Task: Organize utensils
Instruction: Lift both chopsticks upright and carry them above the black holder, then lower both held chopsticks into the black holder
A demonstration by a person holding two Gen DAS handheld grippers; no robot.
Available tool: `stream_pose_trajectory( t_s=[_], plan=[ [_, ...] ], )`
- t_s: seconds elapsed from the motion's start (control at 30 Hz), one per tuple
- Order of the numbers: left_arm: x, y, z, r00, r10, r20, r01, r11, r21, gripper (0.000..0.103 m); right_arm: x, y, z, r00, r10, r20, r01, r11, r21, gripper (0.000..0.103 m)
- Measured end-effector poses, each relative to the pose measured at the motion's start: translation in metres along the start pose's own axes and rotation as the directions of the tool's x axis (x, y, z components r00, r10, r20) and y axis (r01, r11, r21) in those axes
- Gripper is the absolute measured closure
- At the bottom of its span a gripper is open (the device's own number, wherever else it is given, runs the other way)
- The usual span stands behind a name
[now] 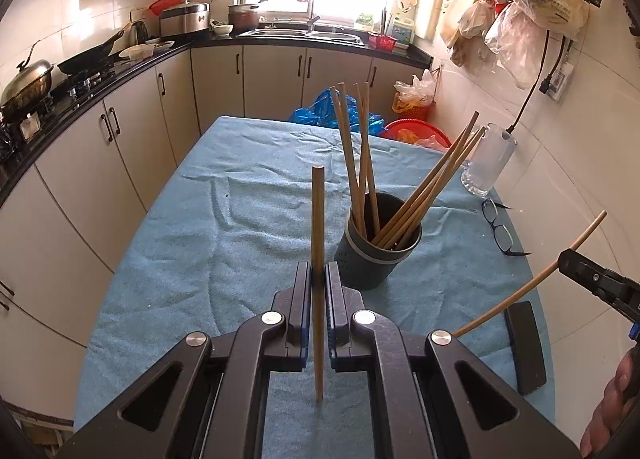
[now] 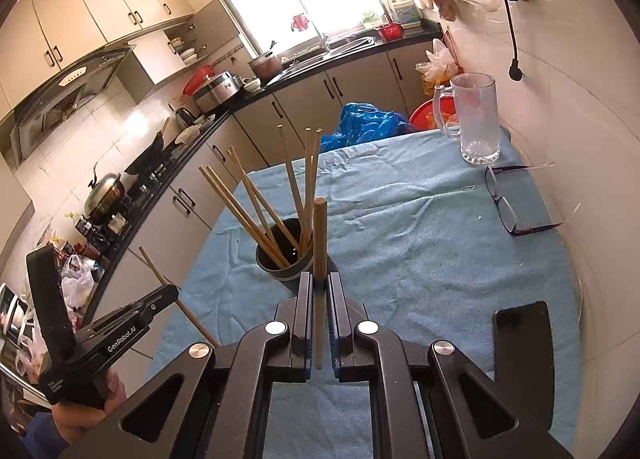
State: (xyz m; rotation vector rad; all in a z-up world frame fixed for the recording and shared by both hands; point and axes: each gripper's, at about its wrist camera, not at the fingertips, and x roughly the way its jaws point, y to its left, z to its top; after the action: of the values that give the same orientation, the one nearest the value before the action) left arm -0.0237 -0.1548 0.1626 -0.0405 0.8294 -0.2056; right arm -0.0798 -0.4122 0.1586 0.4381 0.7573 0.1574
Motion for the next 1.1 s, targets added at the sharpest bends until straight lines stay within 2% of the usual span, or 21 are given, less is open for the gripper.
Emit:
stream_pose_trajectory(
  t_s=[0.47, 0.73, 1.1],
  plan=[
    [-0.001, 0.003, 0.018, 1.0, -0.005, 0.025, 0.005, 1.0, -0.009, 0.097, -0.008, 0.003, 0.016, 1.0, 0.011, 0.027, -0.011, 1.0, 0.009, 0.096],
    [-0.015, 0.015, 0.05, 0.996, -0.008, 0.093, 0.012, 0.999, -0.035, 0.097, -0.018, 0.015, 0.037, 0.997, 0.037, 0.065, -0.038, 0.999, 0.003, 0.096],
    [-0.024, 0.024, 0.091, 0.986, -0.082, 0.142, 0.093, 0.993, -0.071, 0.097, -0.03, 0.036, 0.069, 0.99, 0.046, 0.136, -0.044, 0.999, -0.02, 0.096]
  ],
)
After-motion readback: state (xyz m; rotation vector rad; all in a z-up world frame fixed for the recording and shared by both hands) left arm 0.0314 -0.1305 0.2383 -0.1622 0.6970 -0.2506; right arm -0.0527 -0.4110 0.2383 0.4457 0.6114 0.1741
